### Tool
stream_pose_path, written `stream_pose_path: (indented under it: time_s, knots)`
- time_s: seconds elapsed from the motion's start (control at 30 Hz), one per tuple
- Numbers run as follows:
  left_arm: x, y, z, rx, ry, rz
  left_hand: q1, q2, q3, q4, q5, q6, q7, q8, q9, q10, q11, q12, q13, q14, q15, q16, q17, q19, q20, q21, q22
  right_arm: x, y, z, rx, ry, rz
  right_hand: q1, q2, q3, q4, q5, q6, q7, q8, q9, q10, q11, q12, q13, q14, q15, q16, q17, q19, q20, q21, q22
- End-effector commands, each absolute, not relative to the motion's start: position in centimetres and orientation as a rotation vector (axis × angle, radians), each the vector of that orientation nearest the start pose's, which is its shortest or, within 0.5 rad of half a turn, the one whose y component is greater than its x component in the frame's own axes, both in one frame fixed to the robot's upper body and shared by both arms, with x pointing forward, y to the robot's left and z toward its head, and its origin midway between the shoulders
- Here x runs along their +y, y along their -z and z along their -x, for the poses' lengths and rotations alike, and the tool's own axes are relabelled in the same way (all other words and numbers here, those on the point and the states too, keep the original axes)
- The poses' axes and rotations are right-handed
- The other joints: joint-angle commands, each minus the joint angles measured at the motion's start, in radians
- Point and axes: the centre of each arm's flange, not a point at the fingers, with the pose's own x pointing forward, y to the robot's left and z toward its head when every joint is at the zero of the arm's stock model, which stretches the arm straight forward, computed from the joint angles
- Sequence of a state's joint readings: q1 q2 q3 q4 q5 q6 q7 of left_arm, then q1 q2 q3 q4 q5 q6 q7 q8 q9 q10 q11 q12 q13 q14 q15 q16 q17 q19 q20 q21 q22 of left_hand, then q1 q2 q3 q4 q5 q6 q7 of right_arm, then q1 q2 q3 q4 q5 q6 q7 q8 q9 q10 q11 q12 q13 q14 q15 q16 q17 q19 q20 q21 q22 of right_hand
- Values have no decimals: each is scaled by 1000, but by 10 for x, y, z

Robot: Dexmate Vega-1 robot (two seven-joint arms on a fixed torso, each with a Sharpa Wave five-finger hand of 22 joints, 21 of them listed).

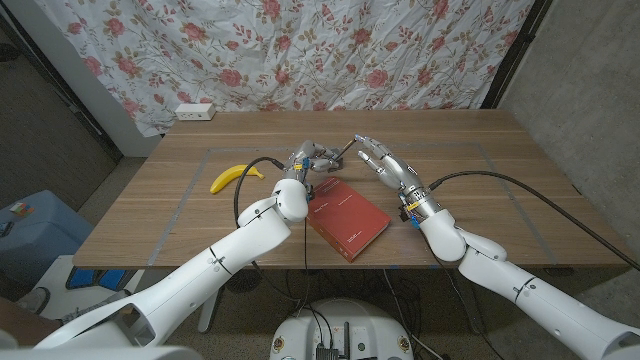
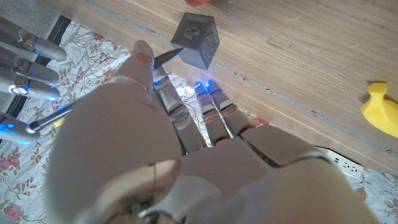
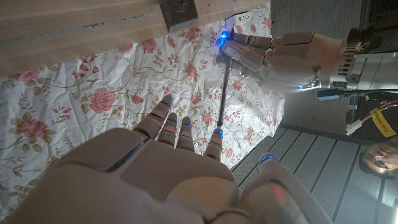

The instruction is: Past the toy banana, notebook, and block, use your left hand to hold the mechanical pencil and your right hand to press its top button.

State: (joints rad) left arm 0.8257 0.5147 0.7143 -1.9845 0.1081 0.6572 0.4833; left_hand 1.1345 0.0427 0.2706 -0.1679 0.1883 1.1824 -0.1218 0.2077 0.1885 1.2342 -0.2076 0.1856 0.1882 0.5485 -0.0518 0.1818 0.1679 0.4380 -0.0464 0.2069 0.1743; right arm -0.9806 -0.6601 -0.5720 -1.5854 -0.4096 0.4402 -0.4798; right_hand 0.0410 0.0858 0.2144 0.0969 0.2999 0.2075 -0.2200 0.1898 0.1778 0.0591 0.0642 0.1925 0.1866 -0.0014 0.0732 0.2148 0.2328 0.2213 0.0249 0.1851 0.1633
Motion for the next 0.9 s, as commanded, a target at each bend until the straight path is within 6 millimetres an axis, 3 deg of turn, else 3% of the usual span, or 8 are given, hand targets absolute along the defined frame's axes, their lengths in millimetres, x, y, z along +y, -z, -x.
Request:
stream_pose_path:
  time_s: [0.03,0.9]
  knots:
    - [114,2,-560,-518,-136,-734,1,7,0,1,7,1,6,5,4,29,-17,7,2,10,-167,-3,1,-7,-48,-1,4,-181,66,-549,-1091,-119,833,2,24,5,4,4,0,0,-1,-2,8,6,6,0,9,3,4,0,9,-2,3,2]
    - [117,2,-560,-511,-137,-745,3,8,-2,1,7,-1,6,4,4,25,-17,5,1,10,-167,-3,1,-7,-48,-1,4,-191,56,-545,-1132,-93,762,5,21,8,4,7,0,0,-3,-2,28,7,11,1,17,5,5,-1,15,0,3,2]
